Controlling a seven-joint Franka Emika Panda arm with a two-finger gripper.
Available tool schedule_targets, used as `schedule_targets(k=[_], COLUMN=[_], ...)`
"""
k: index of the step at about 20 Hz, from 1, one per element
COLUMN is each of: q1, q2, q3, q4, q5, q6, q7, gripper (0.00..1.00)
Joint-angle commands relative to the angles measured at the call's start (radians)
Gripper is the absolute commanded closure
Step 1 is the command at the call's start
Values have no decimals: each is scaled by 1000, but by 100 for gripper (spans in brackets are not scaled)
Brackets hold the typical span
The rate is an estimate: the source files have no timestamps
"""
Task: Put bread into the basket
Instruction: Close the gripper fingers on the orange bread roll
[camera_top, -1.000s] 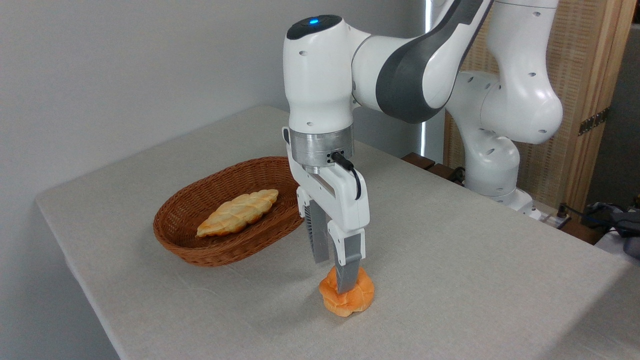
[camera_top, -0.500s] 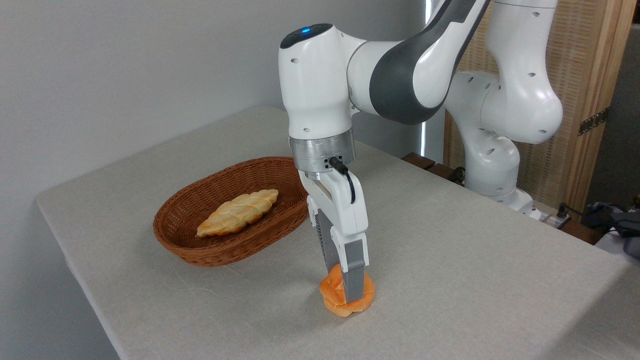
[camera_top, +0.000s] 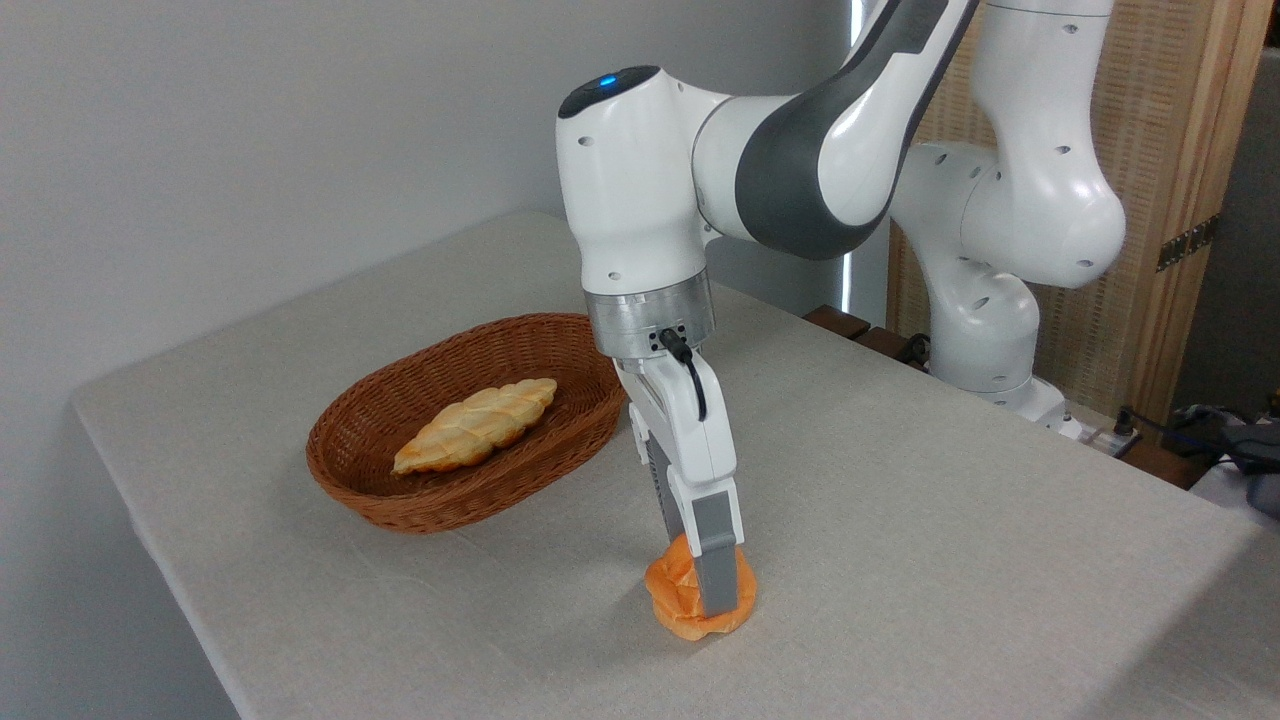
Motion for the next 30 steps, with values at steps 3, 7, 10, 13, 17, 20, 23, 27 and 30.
schedule_targets(k=[3, 7, 10, 13, 17, 20, 23, 27, 30], q1=[-4, -5, -7, -7, -14, -16, -16, -16, -16], q2=[-5, 13, 19, 21, 22, 24, 24, 24, 16], q3=[10, 10, 10, 10, 8, 8, 8, 8, 7], q4=[-13, -17, -17, -17, -17, -17, -16, -11, 0], q5=[15, 15, 15, 15, 15, 15, 15, 14, 4], q6=[-2, -2, -1, 1, -1, 1, 1, 1, -1], q7=[15, 12, 12, 9, 12, 14, 14, 9, 2], gripper=[0, 0, 1, 11, 43, 56, 57, 57, 57])
